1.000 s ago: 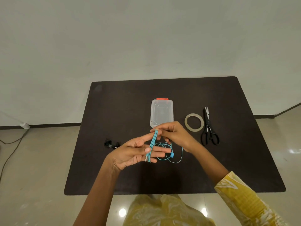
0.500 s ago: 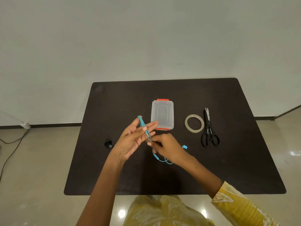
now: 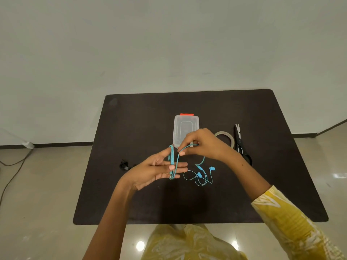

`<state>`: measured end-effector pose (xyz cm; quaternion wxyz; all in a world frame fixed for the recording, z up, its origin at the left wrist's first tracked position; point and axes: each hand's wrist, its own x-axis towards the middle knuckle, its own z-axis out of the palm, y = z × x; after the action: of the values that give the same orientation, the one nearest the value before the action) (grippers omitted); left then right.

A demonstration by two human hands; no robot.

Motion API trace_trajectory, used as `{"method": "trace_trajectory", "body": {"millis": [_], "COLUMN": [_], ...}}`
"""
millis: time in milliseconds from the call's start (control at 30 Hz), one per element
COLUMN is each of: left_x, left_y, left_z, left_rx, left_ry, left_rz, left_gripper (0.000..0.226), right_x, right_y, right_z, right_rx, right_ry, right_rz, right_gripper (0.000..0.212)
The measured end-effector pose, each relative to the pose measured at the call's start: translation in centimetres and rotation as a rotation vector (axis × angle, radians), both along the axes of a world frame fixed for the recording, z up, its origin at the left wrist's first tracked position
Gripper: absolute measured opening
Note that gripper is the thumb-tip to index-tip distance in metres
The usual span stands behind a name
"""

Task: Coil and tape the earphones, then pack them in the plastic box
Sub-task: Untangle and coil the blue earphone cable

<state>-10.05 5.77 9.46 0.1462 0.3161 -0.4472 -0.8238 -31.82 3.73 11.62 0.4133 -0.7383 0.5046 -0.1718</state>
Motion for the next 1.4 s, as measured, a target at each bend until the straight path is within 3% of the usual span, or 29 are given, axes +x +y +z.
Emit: {"method": "trace_trajectory", "body": {"millis": [300,667,800,933,1167,1300,1400], "left_x": [0.4,0.5,-0.3,-0.8,-1.2,-1.2,-1.1], "left_y": [0.8,0.9,0.8,0.2,0.0,0.2,0.3], "left_z": [-0.1,-0.4,-0.9,-1.3,-1.4,-1.4,-1.3], "left_rx": [0.046,0.109,0.120,0.143,-0.007,-0.057,-0.094], "left_ry": [0.115,0.241,0.251,0.186,0.014,-0.094,-0.276], "left_rz": [-0.160,-0.016,0.126,0.357,0.533,0.525,0.335], "left_gripper": [0.061,0.056,0.058,0.078,0.075,0.073,0.078], "right_x": [0.0,1.8,3.2,3.9,3.9,3.9,3.4], "right_y": [-0.2,2.9,4.2,4.9,4.0,3.5,2.8], "right_z": [-1.0,-3.8,-4.5,-4.8,-4.2,-3.4,-2.6], "right_rx": [0.050,0.258,0.294,0.288,0.118,0.037,-0.056], "right_ry": [-0.230,-0.420,-0.327,-0.239,0.026,0.211,0.284], "right_rz": [-0.154,-0.355,-0.323,-0.275,-0.141,-0.027,0.025], "right_gripper": [0.015,0.014,0.020,0.015,0.016,0.018,0.019]}}
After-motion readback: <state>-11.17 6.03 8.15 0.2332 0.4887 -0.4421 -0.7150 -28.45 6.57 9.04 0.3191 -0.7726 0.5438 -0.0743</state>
